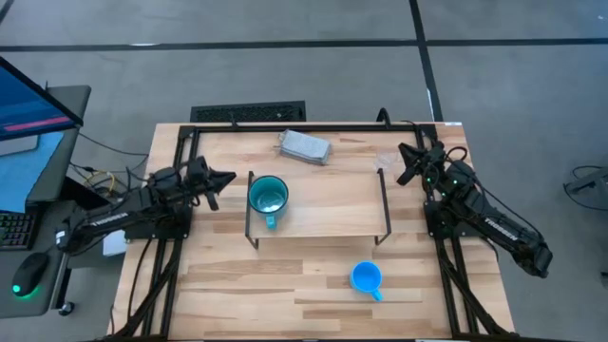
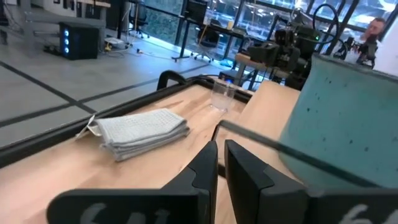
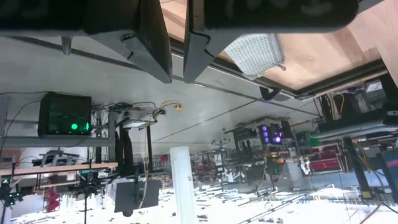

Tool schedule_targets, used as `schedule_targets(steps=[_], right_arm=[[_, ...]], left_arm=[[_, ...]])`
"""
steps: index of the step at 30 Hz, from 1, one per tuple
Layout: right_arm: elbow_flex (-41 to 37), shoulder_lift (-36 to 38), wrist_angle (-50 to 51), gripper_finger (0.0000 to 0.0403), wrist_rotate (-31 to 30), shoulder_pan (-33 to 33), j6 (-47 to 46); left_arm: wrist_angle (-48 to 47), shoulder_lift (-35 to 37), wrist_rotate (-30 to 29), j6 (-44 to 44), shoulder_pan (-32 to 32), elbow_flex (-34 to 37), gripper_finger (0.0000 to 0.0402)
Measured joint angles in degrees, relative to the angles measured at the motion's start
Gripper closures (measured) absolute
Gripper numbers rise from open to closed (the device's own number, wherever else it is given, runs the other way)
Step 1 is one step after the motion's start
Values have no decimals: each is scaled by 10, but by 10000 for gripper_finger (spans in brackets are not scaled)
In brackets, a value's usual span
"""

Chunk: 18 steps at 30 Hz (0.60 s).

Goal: Stack small to large cups/mugs on shelf
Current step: Put the light blue mug on the shelf

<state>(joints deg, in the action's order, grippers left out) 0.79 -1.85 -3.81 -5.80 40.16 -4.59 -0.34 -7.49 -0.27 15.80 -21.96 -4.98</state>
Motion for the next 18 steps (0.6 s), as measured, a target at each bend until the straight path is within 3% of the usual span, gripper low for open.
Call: schedule_targets(steps=[9, 13, 18], right_arm=[[52, 0, 0, 340, 0, 0, 5], [78, 0, 0, 340, 3, 0, 4], [112, 0, 0, 340, 56, 0, -97]], left_arm=[[0, 75, -2, 13, 0, 34, 382], [0, 72, -2, 11, 0, 35, 382], [1, 72, -2, 17, 0, 35, 382]])
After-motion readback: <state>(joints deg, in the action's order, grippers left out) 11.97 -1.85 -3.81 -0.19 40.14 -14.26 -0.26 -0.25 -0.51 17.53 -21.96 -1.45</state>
